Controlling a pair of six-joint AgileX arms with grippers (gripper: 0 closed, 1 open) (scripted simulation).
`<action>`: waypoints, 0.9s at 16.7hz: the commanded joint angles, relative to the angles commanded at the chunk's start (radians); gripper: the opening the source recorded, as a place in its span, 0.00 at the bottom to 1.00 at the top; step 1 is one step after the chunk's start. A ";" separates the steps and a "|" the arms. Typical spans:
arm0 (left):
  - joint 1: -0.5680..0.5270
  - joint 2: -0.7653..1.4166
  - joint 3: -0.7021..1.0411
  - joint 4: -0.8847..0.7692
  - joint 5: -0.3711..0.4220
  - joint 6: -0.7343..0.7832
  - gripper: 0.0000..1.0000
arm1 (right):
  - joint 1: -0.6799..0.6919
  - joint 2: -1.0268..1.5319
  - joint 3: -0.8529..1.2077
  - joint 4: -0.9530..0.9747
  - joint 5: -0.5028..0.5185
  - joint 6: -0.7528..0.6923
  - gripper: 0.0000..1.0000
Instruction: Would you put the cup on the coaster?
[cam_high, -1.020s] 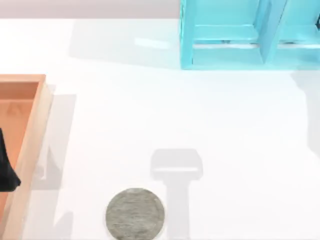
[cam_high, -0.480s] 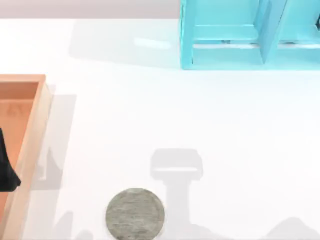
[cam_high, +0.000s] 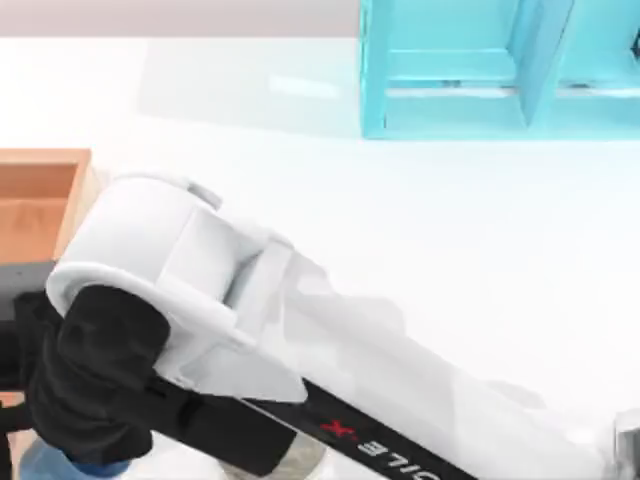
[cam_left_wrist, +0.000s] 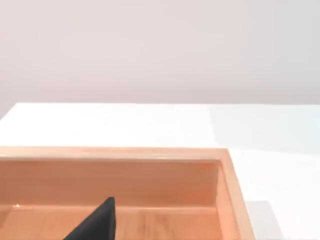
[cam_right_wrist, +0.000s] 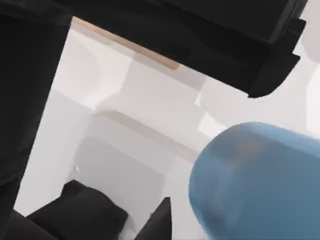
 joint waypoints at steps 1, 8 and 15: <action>0.000 0.000 0.000 0.000 0.000 0.000 1.00 | -0.052 -0.037 -0.005 0.059 -0.004 0.053 0.00; 0.000 0.000 0.000 0.000 0.000 0.000 1.00 | -0.166 -0.116 -0.014 0.183 -0.015 0.168 0.00; 0.000 0.000 0.000 0.000 0.000 0.000 1.00 | -0.166 -0.116 -0.014 0.183 -0.015 0.168 0.30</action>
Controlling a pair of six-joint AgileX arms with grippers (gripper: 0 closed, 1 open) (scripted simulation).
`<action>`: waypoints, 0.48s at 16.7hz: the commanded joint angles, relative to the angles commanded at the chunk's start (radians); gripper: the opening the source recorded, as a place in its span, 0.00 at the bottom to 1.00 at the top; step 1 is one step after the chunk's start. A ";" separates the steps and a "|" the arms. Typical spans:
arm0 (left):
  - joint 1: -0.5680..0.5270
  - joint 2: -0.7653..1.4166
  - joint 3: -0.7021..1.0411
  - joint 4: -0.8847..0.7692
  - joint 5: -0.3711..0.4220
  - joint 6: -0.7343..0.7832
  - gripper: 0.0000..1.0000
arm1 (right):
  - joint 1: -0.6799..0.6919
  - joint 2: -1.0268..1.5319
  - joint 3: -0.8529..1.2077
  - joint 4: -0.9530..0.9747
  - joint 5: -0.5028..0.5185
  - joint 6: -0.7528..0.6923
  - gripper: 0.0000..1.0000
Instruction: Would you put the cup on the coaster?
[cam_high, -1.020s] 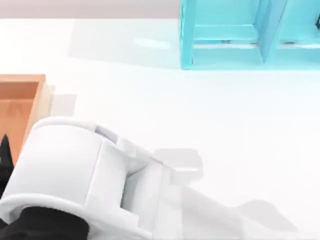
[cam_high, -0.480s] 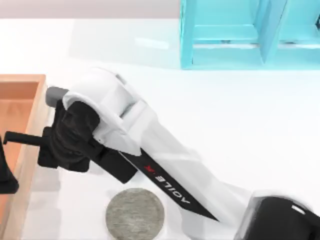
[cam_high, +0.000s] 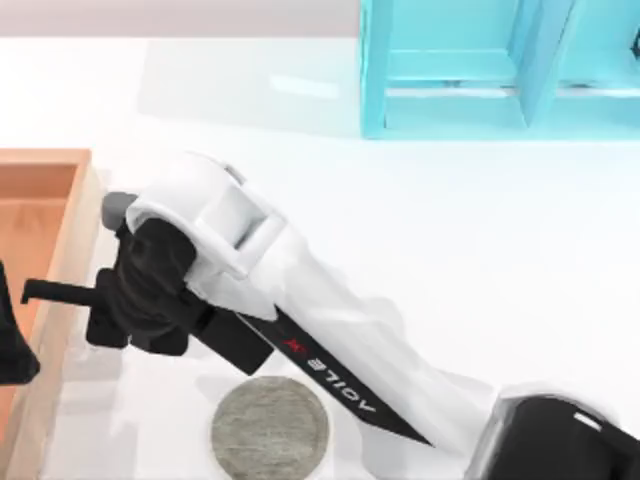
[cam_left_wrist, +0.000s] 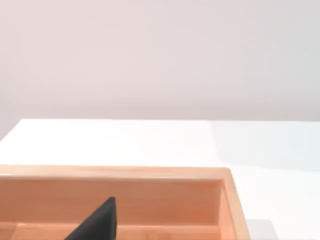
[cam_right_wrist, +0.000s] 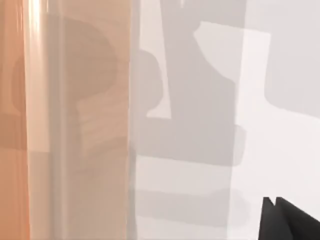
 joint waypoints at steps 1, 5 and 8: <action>0.000 0.000 0.000 0.000 0.000 0.000 1.00 | 0.000 0.000 0.000 0.000 0.000 0.000 0.38; 0.000 0.000 0.000 0.000 0.000 0.000 1.00 | 0.000 0.000 0.000 0.000 0.000 0.000 0.68; 0.000 0.000 0.000 0.000 0.000 0.000 1.00 | 0.000 0.000 0.000 0.000 0.000 0.000 0.90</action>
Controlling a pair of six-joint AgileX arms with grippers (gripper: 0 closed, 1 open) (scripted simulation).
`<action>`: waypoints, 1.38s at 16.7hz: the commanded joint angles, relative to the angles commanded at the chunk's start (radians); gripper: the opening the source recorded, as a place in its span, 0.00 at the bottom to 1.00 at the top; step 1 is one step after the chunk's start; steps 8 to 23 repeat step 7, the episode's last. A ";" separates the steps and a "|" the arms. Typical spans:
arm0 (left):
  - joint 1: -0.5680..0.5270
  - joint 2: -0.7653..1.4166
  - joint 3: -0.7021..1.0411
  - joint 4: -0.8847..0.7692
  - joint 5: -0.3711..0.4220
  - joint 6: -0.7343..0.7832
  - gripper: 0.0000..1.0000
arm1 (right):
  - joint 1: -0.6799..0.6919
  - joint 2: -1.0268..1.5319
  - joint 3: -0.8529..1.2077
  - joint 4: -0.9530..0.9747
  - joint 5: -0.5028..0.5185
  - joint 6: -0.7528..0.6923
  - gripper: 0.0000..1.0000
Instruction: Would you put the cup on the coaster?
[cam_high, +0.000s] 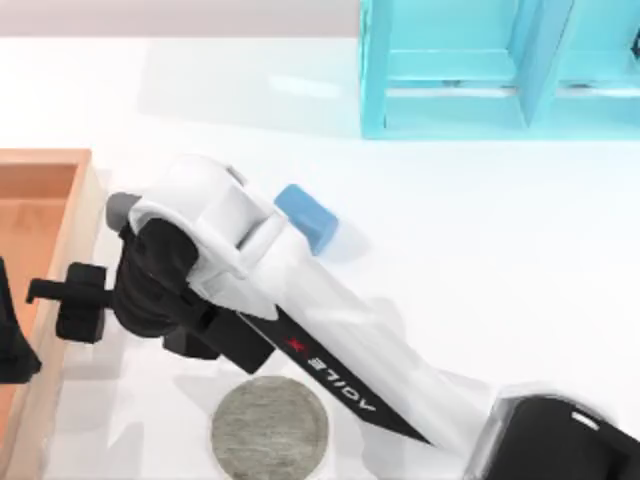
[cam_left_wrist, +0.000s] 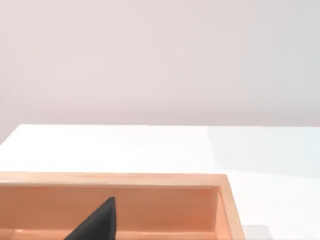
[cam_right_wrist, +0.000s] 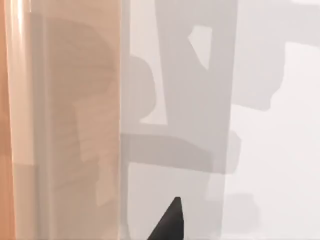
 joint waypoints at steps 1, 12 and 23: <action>0.000 0.000 0.000 0.000 0.000 0.000 1.00 | 0.000 0.000 0.000 0.000 0.000 0.000 0.98; 0.000 0.000 0.000 0.000 0.000 0.000 1.00 | 0.000 0.000 0.000 0.000 0.000 0.000 1.00; 0.000 0.000 0.000 0.000 0.000 0.000 1.00 | 0.000 0.000 0.000 0.000 0.000 0.000 1.00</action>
